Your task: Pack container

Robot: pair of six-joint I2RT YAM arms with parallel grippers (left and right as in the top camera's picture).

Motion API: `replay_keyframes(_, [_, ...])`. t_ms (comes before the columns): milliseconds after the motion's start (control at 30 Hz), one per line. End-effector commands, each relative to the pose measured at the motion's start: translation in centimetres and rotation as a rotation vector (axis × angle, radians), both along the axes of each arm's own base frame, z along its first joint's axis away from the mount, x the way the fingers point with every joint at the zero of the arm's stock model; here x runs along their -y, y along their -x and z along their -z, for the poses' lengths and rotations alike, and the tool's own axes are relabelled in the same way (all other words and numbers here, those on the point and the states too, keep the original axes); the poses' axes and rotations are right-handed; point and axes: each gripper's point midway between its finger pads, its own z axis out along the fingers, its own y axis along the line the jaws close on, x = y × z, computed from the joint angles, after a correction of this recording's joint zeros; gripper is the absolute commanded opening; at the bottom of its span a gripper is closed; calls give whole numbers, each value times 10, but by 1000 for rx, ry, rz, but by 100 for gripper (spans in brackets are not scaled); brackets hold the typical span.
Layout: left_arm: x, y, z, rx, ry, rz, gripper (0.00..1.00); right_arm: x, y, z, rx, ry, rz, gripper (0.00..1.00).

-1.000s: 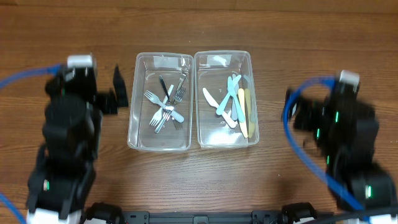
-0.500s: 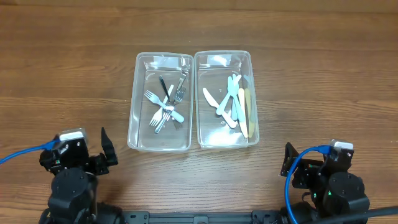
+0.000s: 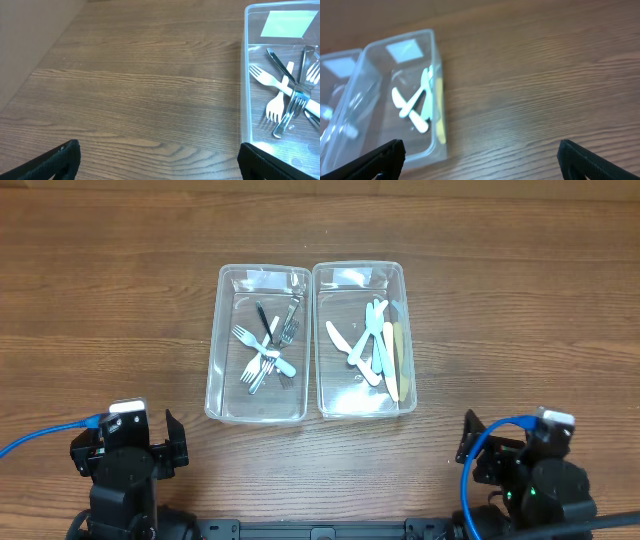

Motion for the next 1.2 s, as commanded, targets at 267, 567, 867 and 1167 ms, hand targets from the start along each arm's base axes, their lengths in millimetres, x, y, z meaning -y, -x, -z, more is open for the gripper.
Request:
replay_keyframes(267, [-2, 0, 0, 8, 2, -16, 100, -5, -53, -5, 486, -70, -7, 100])
replay_keyframes(567, [-2, 0, 0, 8, 2, -16, 100, 3, -83, 55, 527, 76, -4, 100])
replay_keyframes(867, [-2, 0, 0, 8, 2, -16, 100, 3, -83, 55, 529, 83, -6, 100])
replay_keyframes(1167, [-2, 0, 0, 7, 2, -16, 100, 3, -83, 55, 529, 83, -6, 100])
